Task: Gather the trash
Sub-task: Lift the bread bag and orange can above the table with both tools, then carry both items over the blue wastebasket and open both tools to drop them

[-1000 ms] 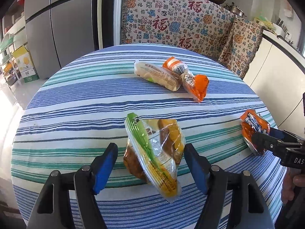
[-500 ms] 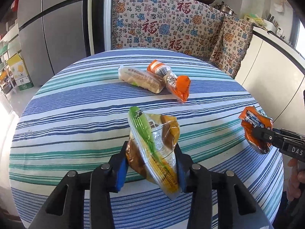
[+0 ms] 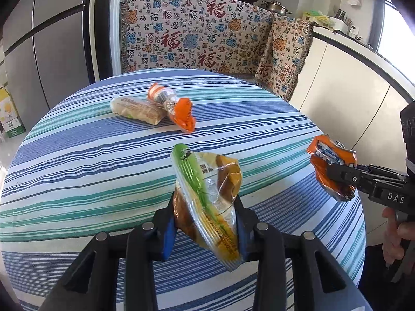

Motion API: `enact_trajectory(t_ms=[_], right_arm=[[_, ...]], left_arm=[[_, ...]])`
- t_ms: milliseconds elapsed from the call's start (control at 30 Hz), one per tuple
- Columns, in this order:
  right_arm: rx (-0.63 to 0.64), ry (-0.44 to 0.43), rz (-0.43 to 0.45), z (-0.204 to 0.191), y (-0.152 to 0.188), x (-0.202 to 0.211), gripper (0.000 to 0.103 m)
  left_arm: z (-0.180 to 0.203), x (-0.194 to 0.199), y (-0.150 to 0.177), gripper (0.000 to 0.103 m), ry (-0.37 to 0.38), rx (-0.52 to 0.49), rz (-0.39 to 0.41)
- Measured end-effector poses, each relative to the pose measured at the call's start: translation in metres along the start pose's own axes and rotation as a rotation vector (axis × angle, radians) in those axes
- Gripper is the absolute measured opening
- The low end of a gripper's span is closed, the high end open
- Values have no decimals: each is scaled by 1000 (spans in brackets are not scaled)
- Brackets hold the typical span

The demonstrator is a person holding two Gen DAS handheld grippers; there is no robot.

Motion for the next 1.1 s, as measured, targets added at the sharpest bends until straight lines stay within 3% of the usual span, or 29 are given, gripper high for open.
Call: enact_trajectory(t_ms=[733,1100], right_arm=[[-106,22,75,77,6,43,34],[-208,159,88,198,6,77,34]], left_arm=[[105,-22,-23,34,72,-112,-21],[216,-64,-52,34,221,-226,-60]])
Point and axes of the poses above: each gripper's, at about its wrist camera, not at the fingertips, and x roughly against the way its jaws point, z to its right, y to its underside, the point moved 3 cm from there along -x, roughly the way its jaws point, and after that the axes turned 8 degrees about y, right-handed, at the moved point
